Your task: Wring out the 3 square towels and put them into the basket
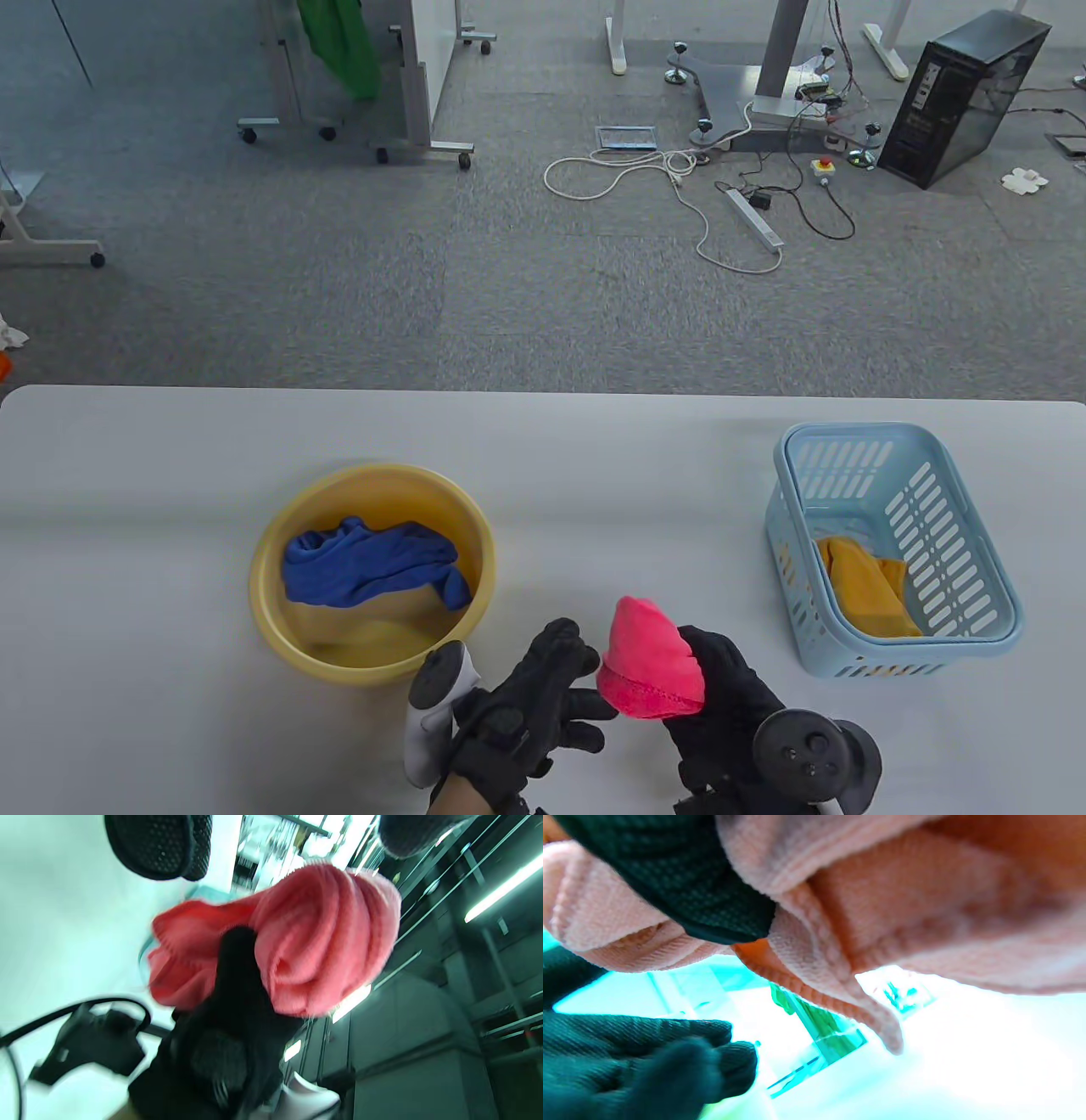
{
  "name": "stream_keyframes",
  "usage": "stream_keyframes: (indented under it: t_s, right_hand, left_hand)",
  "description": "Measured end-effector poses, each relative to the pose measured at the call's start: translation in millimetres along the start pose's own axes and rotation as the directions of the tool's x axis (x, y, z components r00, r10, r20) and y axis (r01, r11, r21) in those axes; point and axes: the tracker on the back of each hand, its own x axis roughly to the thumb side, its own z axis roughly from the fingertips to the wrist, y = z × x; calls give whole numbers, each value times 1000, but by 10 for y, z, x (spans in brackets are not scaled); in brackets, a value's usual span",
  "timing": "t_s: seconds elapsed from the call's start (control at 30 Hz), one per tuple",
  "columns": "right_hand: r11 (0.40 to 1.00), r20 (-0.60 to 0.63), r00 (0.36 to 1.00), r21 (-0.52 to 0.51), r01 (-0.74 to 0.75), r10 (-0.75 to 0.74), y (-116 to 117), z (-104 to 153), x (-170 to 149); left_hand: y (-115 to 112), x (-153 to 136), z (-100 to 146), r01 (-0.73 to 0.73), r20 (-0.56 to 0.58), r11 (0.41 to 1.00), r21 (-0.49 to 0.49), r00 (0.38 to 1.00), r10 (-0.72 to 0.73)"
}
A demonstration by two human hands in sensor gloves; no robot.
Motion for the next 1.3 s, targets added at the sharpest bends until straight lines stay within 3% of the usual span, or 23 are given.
stream_keyframes:
  t_s: [0.27, 0.37, 0.43, 0.53, 0.67, 0.8, 0.97, 1.07, 1.3]
  right_hand:
    - [960, 130, 951, -61, -275, 280, 91, 53, 142]
    - [922, 215, 897, -111, -371, 386, 153, 97, 251]
    - [887, 276, 843, -129, -443, 462, 195, 127, 349]
    - [892, 306, 838, -132, -432, 451, 237, 140, 403]
    - [893, 316, 836, -115, -434, 447, 279, 147, 366]
    - [908, 312, 853, -110, -405, 418, 242, 133, 356]
    - [921, 305, 870, -89, -380, 389, 207, 110, 329]
    - [935, 296, 888, -68, -347, 351, 179, 93, 305]
    - [983, 220, 960, 29, -182, 172, 128, 29, 191]
  left_hand:
    - [20, -24, -4, 10, -128, 999, -40, 992, -15]
    - [-1, -66, -23, 1, -161, 996, -85, 987, -15]
    - [-32, -114, -54, -110, -154, 989, -101, 984, 93]
    - [-39, -169, -68, -283, -168, 949, -140, 951, 259]
    - [-27, -189, -60, -195, -153, 980, -31, 970, 188]
    - [4, -200, -102, -226, -113, 972, -66, 969, 218]
    - [23, -136, -112, -106, -40, 994, -20, 994, 105]
    - [41, -101, -118, -64, -16, 997, -41, 998, 64]
    - [-24, 68, -108, 164, 90, 986, 25, 982, -166]
